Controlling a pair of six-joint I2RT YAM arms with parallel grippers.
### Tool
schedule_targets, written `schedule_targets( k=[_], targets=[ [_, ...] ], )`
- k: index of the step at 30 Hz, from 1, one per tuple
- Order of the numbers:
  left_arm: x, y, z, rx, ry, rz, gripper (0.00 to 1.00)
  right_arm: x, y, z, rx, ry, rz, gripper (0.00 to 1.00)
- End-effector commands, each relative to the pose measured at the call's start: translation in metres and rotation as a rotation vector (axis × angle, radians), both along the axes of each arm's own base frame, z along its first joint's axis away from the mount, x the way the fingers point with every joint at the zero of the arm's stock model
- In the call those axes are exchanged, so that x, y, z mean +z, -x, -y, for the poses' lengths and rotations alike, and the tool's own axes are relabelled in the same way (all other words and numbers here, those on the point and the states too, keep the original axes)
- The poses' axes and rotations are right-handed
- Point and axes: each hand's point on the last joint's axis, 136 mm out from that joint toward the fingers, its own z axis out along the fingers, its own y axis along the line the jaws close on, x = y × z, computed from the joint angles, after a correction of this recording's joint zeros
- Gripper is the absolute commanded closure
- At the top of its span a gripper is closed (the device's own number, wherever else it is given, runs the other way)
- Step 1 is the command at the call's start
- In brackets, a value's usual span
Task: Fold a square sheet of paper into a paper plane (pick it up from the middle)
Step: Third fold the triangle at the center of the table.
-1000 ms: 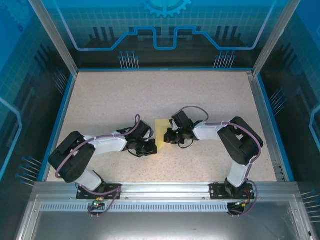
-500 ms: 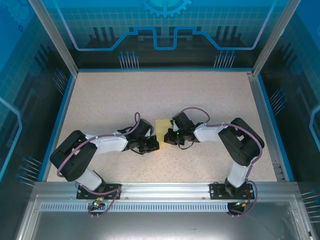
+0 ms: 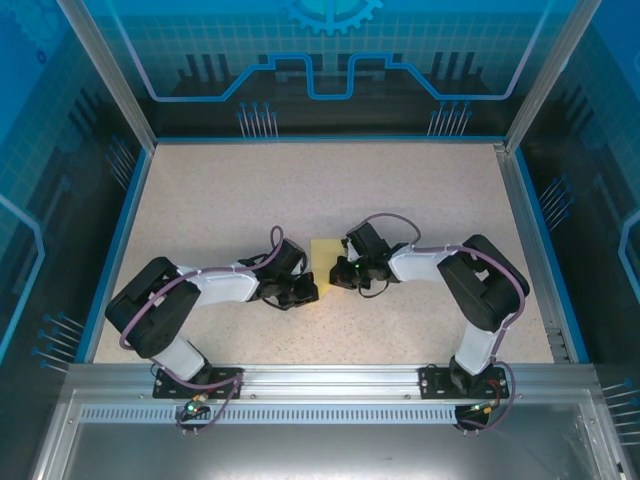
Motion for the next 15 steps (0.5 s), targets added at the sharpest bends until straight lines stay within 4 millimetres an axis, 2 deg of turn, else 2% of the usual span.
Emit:
schedule_targets(
  k=[1,4,9,11,15],
  targets=[
    [-0.026,0.024,-0.027,0.021,-0.119,-0.085,1.0,-0.016,-0.014,0.035,-0.044,0.099,-0.014,1.0],
    [-0.026,0.027,-0.029,0.023,-0.119,-0.087,1.0,-0.014,-0.027,0.051,-0.081,0.124,0.008,1.0],
    [-0.015,0.021,-0.022,0.005,-0.092,-0.06,1.0,0.015,-0.039,0.059,-0.117,0.124,0.083,1.0],
    [0.001,0.014,-0.015,-0.002,-0.052,-0.017,0.98,0.033,-0.041,0.055,-0.121,0.086,0.122,0.93],
    [0.04,-0.002,-0.003,-0.001,0.031,0.102,0.88,0.045,-0.03,0.058,-0.134,0.051,0.13,0.78]
  ],
)
